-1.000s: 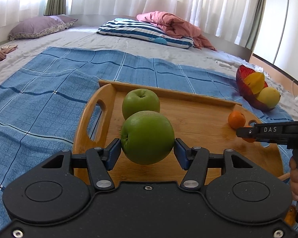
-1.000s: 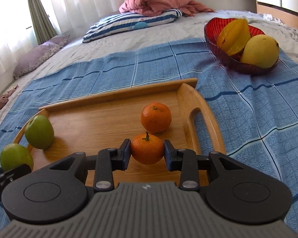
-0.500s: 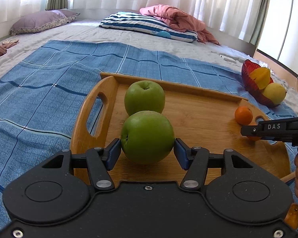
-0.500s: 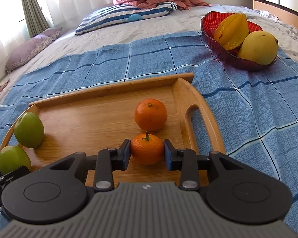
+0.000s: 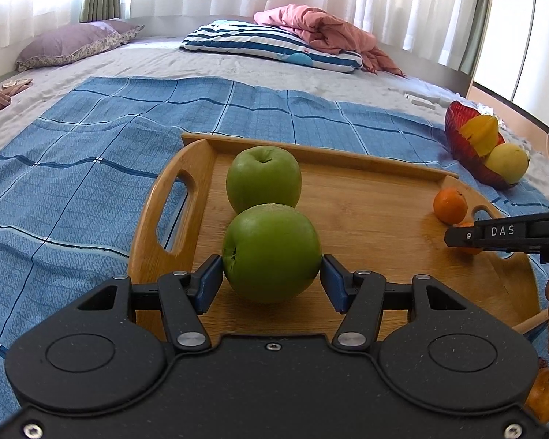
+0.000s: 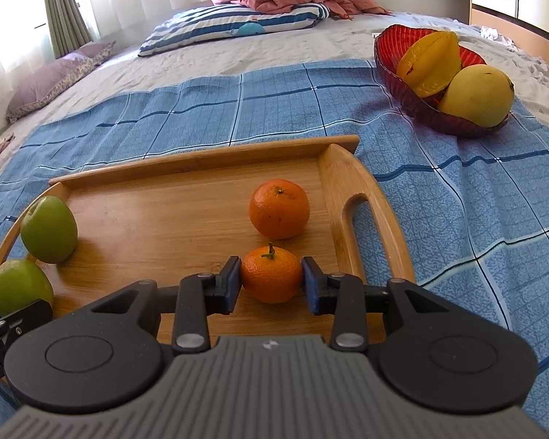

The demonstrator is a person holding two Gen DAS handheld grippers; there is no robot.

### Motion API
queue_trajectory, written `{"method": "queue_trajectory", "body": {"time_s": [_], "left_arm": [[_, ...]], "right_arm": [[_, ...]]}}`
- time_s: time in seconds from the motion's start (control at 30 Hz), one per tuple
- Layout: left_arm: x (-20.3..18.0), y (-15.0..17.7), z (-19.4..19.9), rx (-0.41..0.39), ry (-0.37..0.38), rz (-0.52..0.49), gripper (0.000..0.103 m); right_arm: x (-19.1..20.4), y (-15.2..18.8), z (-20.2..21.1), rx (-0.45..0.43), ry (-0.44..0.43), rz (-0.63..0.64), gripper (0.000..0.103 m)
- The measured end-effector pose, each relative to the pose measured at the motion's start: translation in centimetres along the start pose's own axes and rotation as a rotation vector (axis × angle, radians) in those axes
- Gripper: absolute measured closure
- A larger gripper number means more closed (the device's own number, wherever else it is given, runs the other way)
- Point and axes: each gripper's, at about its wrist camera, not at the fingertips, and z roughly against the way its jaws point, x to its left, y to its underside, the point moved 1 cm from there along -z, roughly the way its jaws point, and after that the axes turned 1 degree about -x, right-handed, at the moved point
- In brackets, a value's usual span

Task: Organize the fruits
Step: 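Place the apple beside the first apple and the mandarin beside the other mandarin, opening both tools, then withdraw both tools from the tray toward the remaining fruit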

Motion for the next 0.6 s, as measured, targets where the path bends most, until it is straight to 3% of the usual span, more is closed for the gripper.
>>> {"method": "queue_trajectory", "body": {"time_s": [0.1,0.2,0.3,0.4,0.6], "left_arm": [[0.2,0.0,0.1,0.007,0.004,0.009,0.046],[0.3,0.0,0.4,0.010,0.005,0.010,0.045],[0.4,0.1,1.1,-0.012,-0.005,-0.009,0.032],[0.3,0.2,2.1,-0.027,0.009,-0.030,0.021],[0.1,1.0,4.2,-0.050,0.024,-0.051,0.011]], "right_arm": [[0.1,0.1,0.1,0.001,0.005,0.012,0.053],[0.1,0.2,0.2,0.004,0.011,0.025,0.041],[0.1,0.4,0.4,0.011,-0.013,0.027,0.025],[0.0,0.8,0.8,0.004,-0.015,0.037,0.019],[-0.3,1.6,2.6,-0.022,-0.017,0.051,0.012]]}}
